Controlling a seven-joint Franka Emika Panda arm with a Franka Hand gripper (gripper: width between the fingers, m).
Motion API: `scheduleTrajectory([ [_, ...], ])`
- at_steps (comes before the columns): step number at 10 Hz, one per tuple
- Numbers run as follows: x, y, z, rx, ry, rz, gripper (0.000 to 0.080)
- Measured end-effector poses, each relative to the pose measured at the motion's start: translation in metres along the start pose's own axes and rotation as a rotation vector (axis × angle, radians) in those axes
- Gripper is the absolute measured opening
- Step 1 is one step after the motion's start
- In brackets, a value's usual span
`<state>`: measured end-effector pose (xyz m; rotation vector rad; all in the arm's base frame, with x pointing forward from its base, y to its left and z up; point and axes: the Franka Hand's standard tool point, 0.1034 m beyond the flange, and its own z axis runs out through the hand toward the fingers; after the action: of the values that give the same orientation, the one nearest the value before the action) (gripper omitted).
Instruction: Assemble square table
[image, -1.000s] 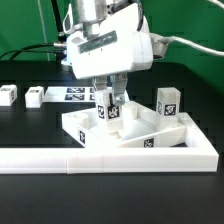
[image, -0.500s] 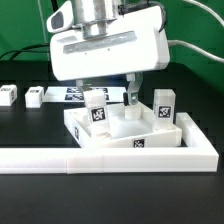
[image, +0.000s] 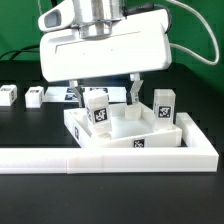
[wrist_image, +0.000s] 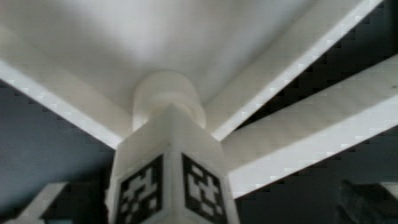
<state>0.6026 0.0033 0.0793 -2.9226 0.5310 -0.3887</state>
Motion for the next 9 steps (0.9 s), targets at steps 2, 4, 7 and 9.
scheduleTrajectory([
  [2,0.0017,0.0024,-0.0004,-0.009,-0.012,-0.195,0.0649],
  [4,0.0017,0.0060,0.0003,-0.019,-0.021,-0.382,0.0649],
  [7,0.0040,0.0037,-0.0005,-0.032,-0.024,-0.590,0.0649],
  [9,0.0087,0.0016,-0.0027,-0.030,-0.041,-0.665,0.0649],
])
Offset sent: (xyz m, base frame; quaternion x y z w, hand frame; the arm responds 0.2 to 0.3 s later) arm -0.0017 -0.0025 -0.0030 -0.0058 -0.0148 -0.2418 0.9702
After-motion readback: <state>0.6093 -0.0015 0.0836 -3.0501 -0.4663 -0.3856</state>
